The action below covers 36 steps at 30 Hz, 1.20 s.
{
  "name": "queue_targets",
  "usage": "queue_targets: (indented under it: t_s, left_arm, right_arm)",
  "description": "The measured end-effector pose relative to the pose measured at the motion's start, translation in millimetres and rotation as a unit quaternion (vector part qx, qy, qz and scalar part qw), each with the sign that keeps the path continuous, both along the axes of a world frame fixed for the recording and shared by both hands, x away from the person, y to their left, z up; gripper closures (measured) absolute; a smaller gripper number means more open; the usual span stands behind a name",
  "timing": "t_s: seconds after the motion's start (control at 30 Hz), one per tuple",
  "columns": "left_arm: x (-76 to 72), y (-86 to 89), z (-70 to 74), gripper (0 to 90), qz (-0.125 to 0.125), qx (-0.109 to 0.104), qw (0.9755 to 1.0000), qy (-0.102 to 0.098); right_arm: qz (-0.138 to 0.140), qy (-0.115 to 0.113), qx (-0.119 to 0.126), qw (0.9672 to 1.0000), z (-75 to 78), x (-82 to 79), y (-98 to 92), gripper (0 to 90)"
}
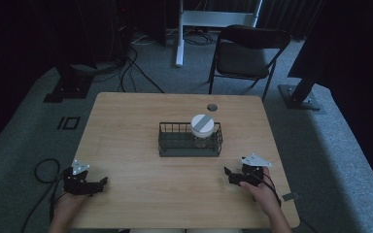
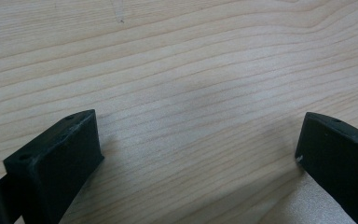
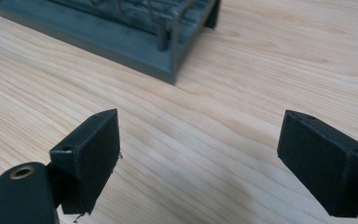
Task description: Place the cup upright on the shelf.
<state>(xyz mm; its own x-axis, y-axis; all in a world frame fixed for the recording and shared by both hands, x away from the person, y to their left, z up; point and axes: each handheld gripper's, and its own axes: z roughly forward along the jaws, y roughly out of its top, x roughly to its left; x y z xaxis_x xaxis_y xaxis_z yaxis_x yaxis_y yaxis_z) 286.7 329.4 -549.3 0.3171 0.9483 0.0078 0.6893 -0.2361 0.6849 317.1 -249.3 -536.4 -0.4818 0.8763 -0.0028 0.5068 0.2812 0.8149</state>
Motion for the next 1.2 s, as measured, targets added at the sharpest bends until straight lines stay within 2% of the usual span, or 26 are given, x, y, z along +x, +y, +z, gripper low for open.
queue_targets:
  t_s: [0.07, 0.27, 0.43, 0.5, 0.57, 0.9, 1.03, 1.2]
  left_arm:
    - [0.0, 0.0, 0.0, 0.2, 0.0, 0.0, 1.0, 0.0]
    - [0.0, 0.0, 0.0, 0.2, 0.0, 0.0, 1.0, 0.0]
    - [0.0, 0.0, 0.0, 0.2, 0.0, 0.0, 1.0, 0.0]
    - [0.0, 0.0, 0.0, 0.2, 0.0, 0.0, 1.0, 0.0]
    - [0.0, 0.0, 0.0, 0.2, 0.0, 0.0, 1.0, 0.0]
    - [0.0, 0.0, 0.0, 0.2, 0.0, 0.0, 1.0, 0.0]
    - [0.0, 0.0, 0.0, 0.2, 0.0, 0.0, 1.0, 0.0]
    - [-0.1, 0.0, 0.0, 0.2, 0.0, 0.0, 1.0, 0.0]
  right_arm:
    - [-0.009, 0.002, 0.004, 0.9999, -0.6, 0.1, -4.1, 12.9]
    - [-0.028, 0.013, -0.01, 0.9995, -4.9, 2.2, -15.2, 12.9]
    - [-0.044, 0.021, -0.015, 0.9987, -6.4, 3.4, -20.9, 12.9]
    - [-0.052, 0.028, -0.007, 0.9982, -7.3, 4.2, -23.6, 12.9]
    - [-0.058, 0.03, -0.015, 0.9977, -8.6, 4.9, -26.2, 12.9]
    - [-0.064, 0.058, -0.033, 0.9957, -15.2, 6.5, -32.4, 12.8]
    - [-0.068, 0.067, -0.025, 0.9951, -15.5, 7.1, -33.8, 12.3]
    - [-0.069, 0.067, -0.025, 0.995, -15.5, 6.7, -33.6, 12.3]
